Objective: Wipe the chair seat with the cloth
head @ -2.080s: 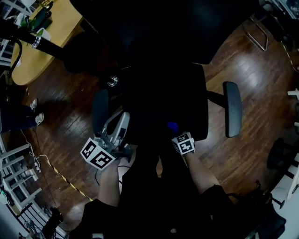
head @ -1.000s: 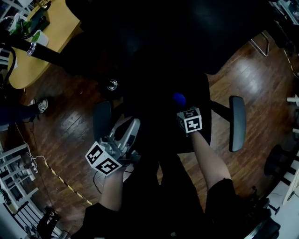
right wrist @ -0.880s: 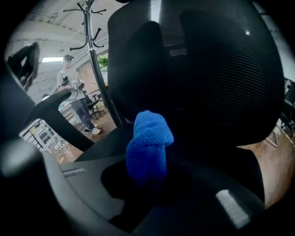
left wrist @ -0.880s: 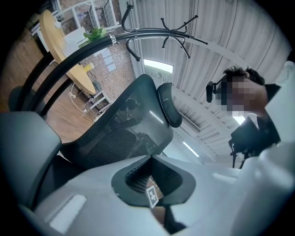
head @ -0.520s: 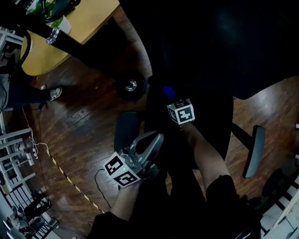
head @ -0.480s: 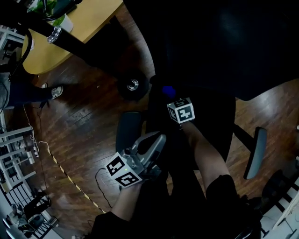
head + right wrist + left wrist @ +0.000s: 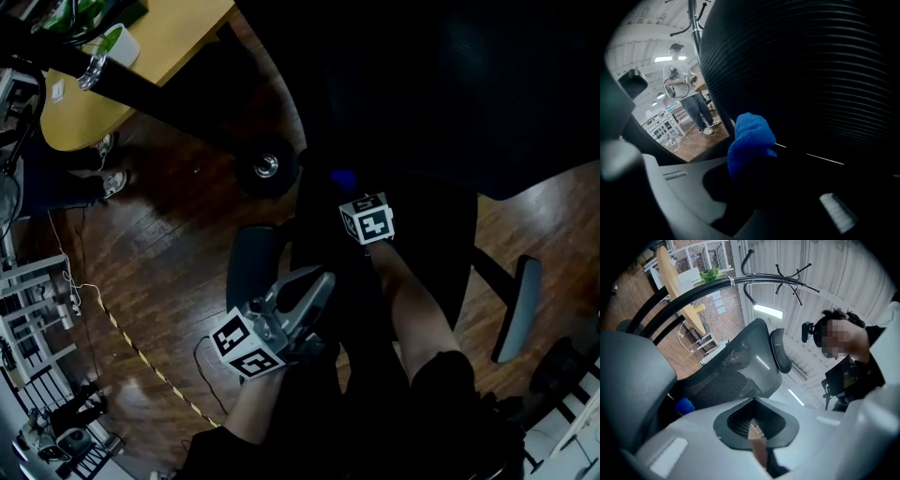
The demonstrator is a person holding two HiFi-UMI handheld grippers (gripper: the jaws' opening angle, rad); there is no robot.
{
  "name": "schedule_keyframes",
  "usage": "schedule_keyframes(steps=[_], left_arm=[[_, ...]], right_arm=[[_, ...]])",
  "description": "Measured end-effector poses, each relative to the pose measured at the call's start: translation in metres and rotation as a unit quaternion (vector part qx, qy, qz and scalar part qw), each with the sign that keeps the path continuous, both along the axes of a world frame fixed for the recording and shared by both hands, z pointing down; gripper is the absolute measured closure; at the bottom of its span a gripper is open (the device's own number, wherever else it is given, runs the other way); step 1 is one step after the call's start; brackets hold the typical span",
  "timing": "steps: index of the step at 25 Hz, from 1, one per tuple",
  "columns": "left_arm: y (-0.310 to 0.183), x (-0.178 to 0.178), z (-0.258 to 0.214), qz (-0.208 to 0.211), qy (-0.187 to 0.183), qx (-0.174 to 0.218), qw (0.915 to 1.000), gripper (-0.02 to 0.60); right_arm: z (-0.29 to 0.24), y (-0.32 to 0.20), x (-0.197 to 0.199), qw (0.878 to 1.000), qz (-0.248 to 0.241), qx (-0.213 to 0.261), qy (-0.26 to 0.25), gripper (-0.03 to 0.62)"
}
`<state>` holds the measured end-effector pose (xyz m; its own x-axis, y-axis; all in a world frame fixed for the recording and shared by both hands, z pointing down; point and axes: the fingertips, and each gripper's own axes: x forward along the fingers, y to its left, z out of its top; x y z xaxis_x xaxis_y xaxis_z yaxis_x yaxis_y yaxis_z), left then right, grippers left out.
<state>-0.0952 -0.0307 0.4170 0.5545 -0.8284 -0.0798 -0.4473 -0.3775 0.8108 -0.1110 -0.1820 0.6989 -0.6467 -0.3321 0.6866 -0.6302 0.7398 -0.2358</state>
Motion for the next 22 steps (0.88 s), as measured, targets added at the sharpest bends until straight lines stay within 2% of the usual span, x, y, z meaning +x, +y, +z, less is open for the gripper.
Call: schedule_keyframes(steps=[7,15,19,22], left_arm=[[-0.009,0.012,0.007,0.030,-0.018,-0.007,0.9994,0.589],[-0.022,0.028,0.009,0.052,-0.027,-0.015,0.9982,0.589],[-0.027,0.044,0.004,0.061,-0.032,-0.013,0.9976,0.589],[-0.029,0.049,0.003,0.065,-0.033,-0.011,0.9973,0.589]], right_arm=[[0.024,-0.034,0.143,0.992,0.102,-0.002,0.068,0.556],[0.011,-0.045,0.290,0.968,0.210,-0.005,0.136,0.556],[0.004,-0.043,0.339,0.956,0.246,0.005,0.159,0.556],[0.004,-0.045,0.345,0.956,0.252,0.010,0.153,0.556]])
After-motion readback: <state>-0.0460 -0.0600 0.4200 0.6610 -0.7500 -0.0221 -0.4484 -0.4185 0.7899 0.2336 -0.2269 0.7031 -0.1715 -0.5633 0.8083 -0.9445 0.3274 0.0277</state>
